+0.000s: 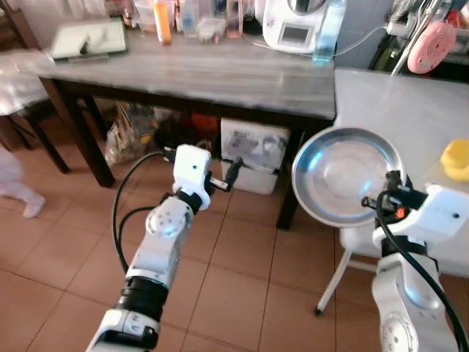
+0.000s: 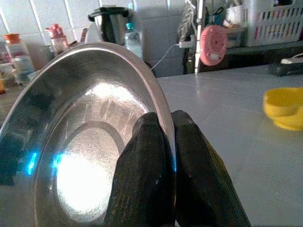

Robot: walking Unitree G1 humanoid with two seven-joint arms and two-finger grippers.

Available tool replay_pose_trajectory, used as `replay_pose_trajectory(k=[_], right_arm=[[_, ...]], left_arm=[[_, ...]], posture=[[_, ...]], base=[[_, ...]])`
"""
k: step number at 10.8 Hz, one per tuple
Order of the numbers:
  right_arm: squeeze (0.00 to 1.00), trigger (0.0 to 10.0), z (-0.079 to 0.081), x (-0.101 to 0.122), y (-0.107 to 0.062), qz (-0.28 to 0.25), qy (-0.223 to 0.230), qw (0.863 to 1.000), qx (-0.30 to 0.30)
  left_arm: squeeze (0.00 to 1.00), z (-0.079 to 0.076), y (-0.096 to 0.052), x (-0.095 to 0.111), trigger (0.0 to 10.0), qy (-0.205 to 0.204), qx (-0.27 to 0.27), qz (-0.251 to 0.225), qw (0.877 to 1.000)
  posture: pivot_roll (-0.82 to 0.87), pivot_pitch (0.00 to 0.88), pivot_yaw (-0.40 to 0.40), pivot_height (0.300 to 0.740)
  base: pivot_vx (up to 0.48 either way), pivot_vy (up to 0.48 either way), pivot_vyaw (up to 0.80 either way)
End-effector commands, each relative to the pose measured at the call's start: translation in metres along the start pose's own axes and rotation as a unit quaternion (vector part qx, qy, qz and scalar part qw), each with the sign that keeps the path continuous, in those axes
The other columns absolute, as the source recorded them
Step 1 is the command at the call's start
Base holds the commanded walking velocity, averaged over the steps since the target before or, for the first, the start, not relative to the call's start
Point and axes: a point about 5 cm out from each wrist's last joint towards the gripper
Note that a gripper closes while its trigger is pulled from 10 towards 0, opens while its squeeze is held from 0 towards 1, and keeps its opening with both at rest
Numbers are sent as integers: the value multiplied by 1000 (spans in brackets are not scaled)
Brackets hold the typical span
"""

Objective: Setting the table

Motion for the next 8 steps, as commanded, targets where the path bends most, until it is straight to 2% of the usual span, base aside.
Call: replay_pose_trajectory(k=[1,8], right_arm=[[0,10000,-1,3,0,-7,-1,1000,-2],[0,10000,0,1,0,-4,1,1000,1]], left_arm=[[0,-2,0,-1,10000,-1,-9,5,1000],[0,-4,1,-1,10000,0,-12,6,1000]], posture=[[86,99,-3,740],[90,98,-3,740]], base=[[0,439,-594],[0,452,-571]])
Point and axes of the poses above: a point about 5 cm out from each wrist's last joint towards the gripper, its own y axis pointing out of the wrist towards the gripper, its own x axis along the axis of the wrist's last joint, z = x × y, and after that the axes turned 7 degrees about y, right-handed
